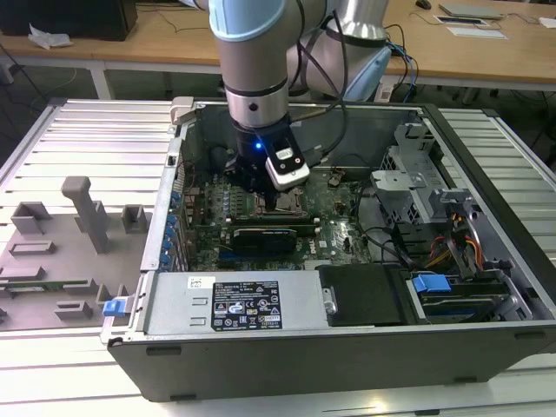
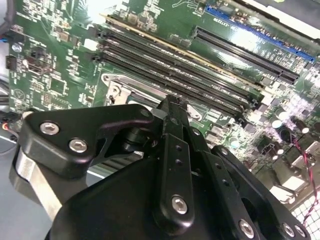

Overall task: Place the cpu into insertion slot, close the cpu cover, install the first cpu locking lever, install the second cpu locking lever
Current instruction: 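Install the second cpu locking lever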

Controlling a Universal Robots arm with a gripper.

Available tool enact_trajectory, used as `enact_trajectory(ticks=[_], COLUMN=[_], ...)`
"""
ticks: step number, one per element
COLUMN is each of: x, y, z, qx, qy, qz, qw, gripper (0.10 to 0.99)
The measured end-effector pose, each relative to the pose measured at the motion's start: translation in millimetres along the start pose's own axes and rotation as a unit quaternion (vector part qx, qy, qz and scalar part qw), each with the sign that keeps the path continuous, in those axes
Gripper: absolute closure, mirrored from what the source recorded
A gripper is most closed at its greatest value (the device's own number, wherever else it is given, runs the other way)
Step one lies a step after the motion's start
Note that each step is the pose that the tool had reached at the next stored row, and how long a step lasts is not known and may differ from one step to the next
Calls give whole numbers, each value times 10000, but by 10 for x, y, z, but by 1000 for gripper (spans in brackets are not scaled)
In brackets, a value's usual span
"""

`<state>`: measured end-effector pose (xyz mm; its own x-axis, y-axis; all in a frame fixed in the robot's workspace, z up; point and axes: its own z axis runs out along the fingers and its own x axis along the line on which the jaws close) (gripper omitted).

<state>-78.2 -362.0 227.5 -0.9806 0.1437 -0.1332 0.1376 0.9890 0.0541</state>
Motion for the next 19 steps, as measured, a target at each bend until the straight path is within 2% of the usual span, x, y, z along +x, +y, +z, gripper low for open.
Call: enact_trajectory(ticks=[2,3,4,6,8,9,13,15,17,18,19], x=[7,18,31,30,28,34,62,84,100,117,125], y=[-12,-27,-57,-160,-196,-229,-303,-352,-387,-402,-405], z=[11,20,30,41,46,51,68,78,87,97,106], qx=[-42,-102,-222,-383,-482,-612,-783,-916,-1008,-1086,-1123], qy=[6,15,32,55,68,87,111,130,144,155,162], qz=[-11,-15,-14,-4,7,17,25,30,29,26,22], qw=[10000,9999,9997,9993,9988,9981,9969,9957,9948,9940,9935], gripper=[980,980,980,980,980,980,980,980,980,980,980])
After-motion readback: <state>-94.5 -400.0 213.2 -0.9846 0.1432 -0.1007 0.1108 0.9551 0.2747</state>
